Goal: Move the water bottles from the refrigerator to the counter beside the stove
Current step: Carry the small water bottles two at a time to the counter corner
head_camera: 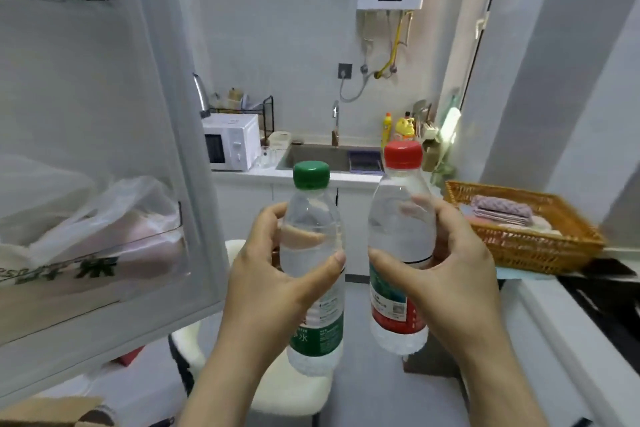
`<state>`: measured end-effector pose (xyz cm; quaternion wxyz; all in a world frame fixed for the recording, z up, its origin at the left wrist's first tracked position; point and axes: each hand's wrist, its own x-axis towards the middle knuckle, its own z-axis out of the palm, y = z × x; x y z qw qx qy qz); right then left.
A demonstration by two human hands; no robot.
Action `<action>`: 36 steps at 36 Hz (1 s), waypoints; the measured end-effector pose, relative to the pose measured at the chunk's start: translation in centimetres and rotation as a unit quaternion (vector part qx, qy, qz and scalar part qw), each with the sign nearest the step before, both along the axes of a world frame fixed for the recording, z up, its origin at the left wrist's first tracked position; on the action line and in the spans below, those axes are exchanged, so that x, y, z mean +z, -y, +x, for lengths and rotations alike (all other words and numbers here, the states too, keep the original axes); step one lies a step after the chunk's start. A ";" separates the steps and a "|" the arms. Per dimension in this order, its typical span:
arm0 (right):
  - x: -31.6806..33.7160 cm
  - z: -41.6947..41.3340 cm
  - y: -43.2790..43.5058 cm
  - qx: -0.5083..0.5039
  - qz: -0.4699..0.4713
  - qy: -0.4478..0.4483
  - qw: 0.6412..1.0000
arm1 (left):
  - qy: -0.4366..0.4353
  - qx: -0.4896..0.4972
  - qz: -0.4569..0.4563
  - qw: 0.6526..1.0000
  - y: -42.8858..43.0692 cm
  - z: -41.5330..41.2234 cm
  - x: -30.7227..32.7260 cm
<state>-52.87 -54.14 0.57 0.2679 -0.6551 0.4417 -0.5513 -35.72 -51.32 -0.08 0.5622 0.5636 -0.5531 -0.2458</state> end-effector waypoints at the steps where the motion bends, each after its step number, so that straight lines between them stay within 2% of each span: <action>1: -0.1 -0.8 0.1 -0.019 0.004 0.000 1.000 | 0.000 -0.015 0.002 1.000 0.6 -0.7 -0.1; 8: -0.5 -5.4 -0.4 -0.146 0.028 0.000 0.989 | -0.002 -0.143 0.003 0.990 4.7 -5.2 -0.2; 15: -0.1 -8.1 -1.7 -0.272 0.032 0.010 0.962 | 0.005 -0.284 -0.010 0.959 8.1 -9.4 -0.4; 25: -1.6 -10.4 -5.7 -0.447 0.075 0.013 0.891 | -0.006 -0.449 -0.016 0.894 9.3 -15.1 -1.8; 36: -2.0 -14.7 -13.4 -0.579 0.081 0.034 0.811 | 0.000 -0.590 -0.021 0.807 4.3 -23.0 -1.8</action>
